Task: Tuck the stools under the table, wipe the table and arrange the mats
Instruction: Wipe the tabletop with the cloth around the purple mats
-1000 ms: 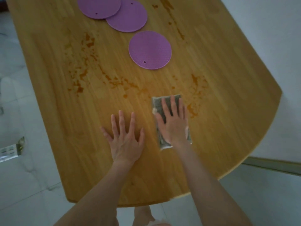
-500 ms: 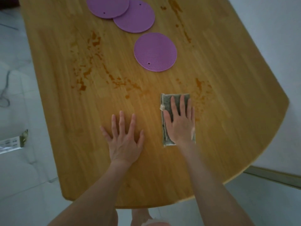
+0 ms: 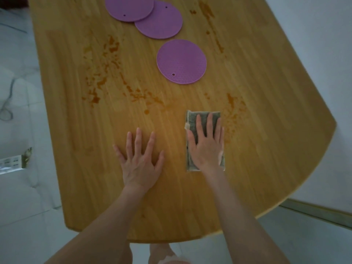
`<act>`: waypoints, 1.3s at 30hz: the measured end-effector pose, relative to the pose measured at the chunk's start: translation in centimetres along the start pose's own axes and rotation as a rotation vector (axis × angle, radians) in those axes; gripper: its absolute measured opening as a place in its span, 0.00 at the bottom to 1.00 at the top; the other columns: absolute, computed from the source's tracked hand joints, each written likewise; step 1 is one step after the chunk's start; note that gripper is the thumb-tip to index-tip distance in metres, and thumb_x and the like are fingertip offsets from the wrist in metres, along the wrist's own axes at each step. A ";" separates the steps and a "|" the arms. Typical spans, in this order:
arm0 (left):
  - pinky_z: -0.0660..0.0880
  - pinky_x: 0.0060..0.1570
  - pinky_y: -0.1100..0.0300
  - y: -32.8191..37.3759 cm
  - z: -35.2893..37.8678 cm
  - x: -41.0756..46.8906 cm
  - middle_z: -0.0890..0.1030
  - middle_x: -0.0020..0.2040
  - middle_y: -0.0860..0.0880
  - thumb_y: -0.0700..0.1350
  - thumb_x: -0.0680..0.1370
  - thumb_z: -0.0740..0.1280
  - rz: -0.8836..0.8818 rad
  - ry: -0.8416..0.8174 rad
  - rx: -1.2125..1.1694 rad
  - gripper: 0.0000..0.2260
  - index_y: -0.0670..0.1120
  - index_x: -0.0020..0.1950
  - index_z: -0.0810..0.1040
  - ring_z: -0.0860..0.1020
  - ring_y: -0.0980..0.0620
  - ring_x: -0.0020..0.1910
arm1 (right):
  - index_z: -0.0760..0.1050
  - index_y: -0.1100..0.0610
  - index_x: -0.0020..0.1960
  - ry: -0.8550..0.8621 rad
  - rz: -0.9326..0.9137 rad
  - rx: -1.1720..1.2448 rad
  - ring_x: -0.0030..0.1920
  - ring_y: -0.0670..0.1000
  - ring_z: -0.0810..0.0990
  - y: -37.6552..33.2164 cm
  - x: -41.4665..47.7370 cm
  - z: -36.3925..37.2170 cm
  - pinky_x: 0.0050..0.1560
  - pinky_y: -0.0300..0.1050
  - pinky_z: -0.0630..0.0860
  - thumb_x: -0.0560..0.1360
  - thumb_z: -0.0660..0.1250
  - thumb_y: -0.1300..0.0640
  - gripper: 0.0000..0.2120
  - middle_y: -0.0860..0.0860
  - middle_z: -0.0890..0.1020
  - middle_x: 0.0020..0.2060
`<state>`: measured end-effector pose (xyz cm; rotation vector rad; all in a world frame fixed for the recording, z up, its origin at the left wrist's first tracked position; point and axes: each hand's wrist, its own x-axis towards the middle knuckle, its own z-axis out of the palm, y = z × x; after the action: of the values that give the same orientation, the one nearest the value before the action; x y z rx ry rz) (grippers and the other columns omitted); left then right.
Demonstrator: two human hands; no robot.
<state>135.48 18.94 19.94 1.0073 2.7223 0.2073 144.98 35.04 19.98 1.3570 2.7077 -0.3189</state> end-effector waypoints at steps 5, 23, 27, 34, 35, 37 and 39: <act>0.49 0.66 0.27 2.6 0.1 0.6 0.65 0.73 0.42 0.57 0.76 0.59 0.096 0.135 -0.043 0.24 0.50 0.70 0.69 0.58 0.39 0.74 | 0.44 0.46 0.77 -0.039 -0.079 -0.002 0.76 0.57 0.39 -0.1 2.5 -0.5 0.73 0.51 0.33 0.78 0.38 0.36 0.30 0.52 0.43 0.77; 0.48 0.66 0.28 8.2 1.5 2.2 0.62 0.75 0.42 0.60 0.78 0.53 0.159 0.004 0.039 0.26 0.52 0.74 0.63 0.57 0.38 0.74 | 0.43 0.46 0.77 -0.017 0.057 -0.023 0.76 0.57 0.38 6.6 7.8 -2.6 0.75 0.53 0.36 0.80 0.41 0.38 0.29 0.53 0.42 0.77; 0.48 0.66 0.28 8.3 1.4 2.4 0.61 0.75 0.41 0.60 0.77 0.53 0.150 -0.020 0.056 0.27 0.52 0.74 0.63 0.56 0.37 0.74 | 0.43 0.47 0.78 -0.053 -0.016 -0.012 0.76 0.59 0.37 3.6 8.3 -2.3 0.74 0.53 0.33 0.80 0.41 0.39 0.28 0.54 0.42 0.77; 0.48 0.66 0.27 8.4 1.4 2.5 0.62 0.75 0.42 0.59 0.77 0.54 0.148 -0.032 0.052 0.26 0.52 0.74 0.63 0.56 0.38 0.74 | 0.43 0.45 0.77 -0.030 0.088 -0.007 0.76 0.57 0.38 7.3 9.8 -3.0 0.74 0.53 0.35 0.80 0.40 0.37 0.29 0.52 0.42 0.77; 0.49 0.66 0.27 8.3 1.5 2.5 0.62 0.75 0.42 0.59 0.77 0.54 0.147 -0.037 0.053 0.26 0.52 0.74 0.62 0.56 0.37 0.74 | 0.42 0.46 0.77 -0.040 0.097 -0.014 0.76 0.57 0.38 7.0 8.6 -2.9 0.74 0.53 0.35 0.80 0.40 0.38 0.29 0.53 0.41 0.77; 0.49 0.66 0.27 8.3 1.5 2.5 0.62 0.75 0.42 0.59 0.77 0.54 0.144 -0.032 0.053 0.26 0.52 0.74 0.62 0.56 0.38 0.74 | 0.41 0.46 0.77 -0.061 0.061 -0.021 0.76 0.58 0.36 5.8 7.6 -2.6 0.74 0.52 0.33 0.80 0.40 0.38 0.29 0.54 0.40 0.77; 0.49 0.66 0.27 8.3 1.5 2.4 0.62 0.74 0.42 0.59 0.77 0.54 0.147 -0.032 0.051 0.26 0.52 0.74 0.62 0.56 0.38 0.74 | 0.42 0.46 0.77 -0.067 0.013 -0.012 0.76 0.57 0.36 5.3 9.1 -2.8 0.72 0.51 0.32 0.80 0.40 0.37 0.29 0.53 0.41 0.77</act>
<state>139.25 26.87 19.88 1.2151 2.6396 0.1456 143.78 45.83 20.37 1.3357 2.6407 -0.3405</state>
